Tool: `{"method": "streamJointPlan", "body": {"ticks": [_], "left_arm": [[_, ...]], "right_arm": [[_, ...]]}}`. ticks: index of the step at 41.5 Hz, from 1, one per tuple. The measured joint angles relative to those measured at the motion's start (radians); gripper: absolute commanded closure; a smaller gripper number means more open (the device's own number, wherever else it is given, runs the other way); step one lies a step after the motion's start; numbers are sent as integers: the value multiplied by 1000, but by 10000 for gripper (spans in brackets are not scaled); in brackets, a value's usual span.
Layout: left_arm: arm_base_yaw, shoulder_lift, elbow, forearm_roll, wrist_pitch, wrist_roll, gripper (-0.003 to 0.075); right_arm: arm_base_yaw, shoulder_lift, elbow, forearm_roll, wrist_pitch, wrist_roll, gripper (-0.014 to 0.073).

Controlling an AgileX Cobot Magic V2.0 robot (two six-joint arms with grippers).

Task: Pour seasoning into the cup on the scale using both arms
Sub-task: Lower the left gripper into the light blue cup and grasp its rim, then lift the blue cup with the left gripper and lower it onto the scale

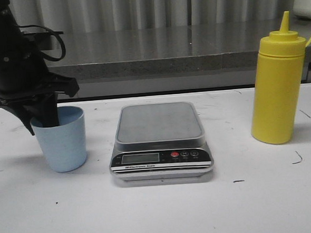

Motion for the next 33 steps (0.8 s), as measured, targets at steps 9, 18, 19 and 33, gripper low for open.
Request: {"method": "streamJointPlan", "body": {"ticks": [9,18,19,33], "left_arm": [[-4,-9,-31,-15,50,0,740],[-56,-68,-149,-17,143,0,740],[-64,-72,-166,-17,149,0,740],[-200,-49,-334,-21,137,0,740]], "right_arm": [[0,0,0,0,0,0,53],[0,0,0,0,0,0,53],[0,0,0,0,0,0,53],[0,0,0,0,2,0,53]]}}
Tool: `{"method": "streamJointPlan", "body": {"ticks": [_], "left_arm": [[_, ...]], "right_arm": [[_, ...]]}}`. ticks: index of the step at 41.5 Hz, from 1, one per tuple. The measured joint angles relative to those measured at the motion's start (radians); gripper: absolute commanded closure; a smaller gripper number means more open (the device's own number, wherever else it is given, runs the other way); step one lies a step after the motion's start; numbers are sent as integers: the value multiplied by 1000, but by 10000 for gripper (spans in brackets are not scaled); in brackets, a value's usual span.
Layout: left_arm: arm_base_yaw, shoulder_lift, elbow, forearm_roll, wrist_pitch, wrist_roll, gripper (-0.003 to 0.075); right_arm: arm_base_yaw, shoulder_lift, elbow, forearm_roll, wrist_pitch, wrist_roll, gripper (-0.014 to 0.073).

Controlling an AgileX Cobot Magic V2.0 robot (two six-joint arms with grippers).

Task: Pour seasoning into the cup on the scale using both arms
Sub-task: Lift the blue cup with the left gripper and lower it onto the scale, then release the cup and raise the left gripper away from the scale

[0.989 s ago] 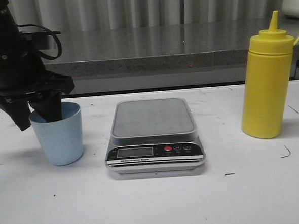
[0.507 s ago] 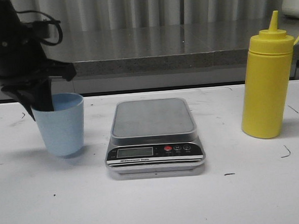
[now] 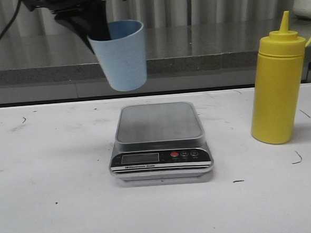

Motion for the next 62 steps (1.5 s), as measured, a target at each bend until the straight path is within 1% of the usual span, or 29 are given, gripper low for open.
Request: {"method": "streamJointPlan", "body": {"ticks": [13,26,30,37,43,49,50,52,62], "left_arm": [[-31,167,-138,-2,10,0,740],[-31,247,-151,-2,29,0,734],[-31,247,-154,-2,30,7,683],[-31,247,-154,-2,30,20,547],[-31,247,-156,-2,30,20,461],[-31,247,-156,-2,29,20,315],[-31,247,-156,-2,29,20,301],[-31,247,-156,-2,29,20,288],[-31,224,-156,-2,29,20,292]], "right_arm": [[0,0,0,0,0,0,53],[0,0,0,0,0,0,53],[0,0,0,0,0,0,53],[0,0,0,0,0,0,53],[0,0,0,0,0,0,53],[0,0,0,0,0,0,53],[0,0,0,0,0,0,53],[0,0,0,0,0,0,53],[0,0,0,0,0,0,53]]}}
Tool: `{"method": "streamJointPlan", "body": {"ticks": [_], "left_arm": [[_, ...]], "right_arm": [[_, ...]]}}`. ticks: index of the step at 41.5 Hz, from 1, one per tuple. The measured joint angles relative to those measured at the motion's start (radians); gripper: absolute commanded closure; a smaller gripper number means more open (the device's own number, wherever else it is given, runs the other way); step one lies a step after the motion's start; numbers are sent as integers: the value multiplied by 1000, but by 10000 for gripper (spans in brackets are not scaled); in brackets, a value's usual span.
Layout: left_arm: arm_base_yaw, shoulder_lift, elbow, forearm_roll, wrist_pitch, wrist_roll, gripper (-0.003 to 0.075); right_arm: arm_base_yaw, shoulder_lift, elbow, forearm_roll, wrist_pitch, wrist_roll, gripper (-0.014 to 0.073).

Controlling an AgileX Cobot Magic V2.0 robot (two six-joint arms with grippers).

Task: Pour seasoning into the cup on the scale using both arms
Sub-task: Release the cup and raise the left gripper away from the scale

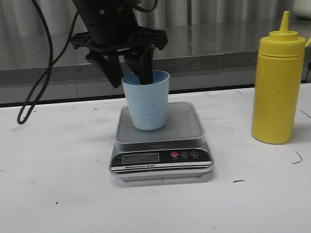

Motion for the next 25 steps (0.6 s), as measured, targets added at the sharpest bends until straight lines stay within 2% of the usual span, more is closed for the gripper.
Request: {"method": "streamJointPlan", "body": {"ticks": [8,25], "left_arm": [[0,-171,48,16,16,0,292],[63,-636,481,28,-95,0,292]], "right_arm": [[0,0,0,0,0,0,53],[0,0,0,0,0,0,53]]}}
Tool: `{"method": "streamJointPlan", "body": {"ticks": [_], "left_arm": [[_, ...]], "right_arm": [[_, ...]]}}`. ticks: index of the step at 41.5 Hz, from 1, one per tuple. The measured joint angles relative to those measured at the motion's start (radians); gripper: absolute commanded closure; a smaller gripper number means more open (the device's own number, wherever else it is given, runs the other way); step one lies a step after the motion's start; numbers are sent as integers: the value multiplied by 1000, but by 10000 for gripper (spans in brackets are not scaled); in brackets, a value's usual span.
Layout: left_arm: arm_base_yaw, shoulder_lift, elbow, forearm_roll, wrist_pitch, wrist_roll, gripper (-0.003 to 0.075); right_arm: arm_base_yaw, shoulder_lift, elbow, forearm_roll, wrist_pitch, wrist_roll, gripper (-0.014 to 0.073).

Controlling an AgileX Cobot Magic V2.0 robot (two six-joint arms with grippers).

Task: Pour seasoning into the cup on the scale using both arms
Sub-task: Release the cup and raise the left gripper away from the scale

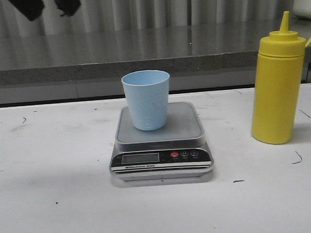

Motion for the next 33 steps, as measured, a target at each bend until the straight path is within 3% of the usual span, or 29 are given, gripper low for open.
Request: {"method": "streamJointPlan", "body": {"ticks": [19,33], "left_arm": [[29,-551,401,2,-39,0,292],[29,-794,529,2,-29,0,292]], "right_arm": [[0,0,0,0,0,0,53],[0,0,0,0,0,0,53]]}}
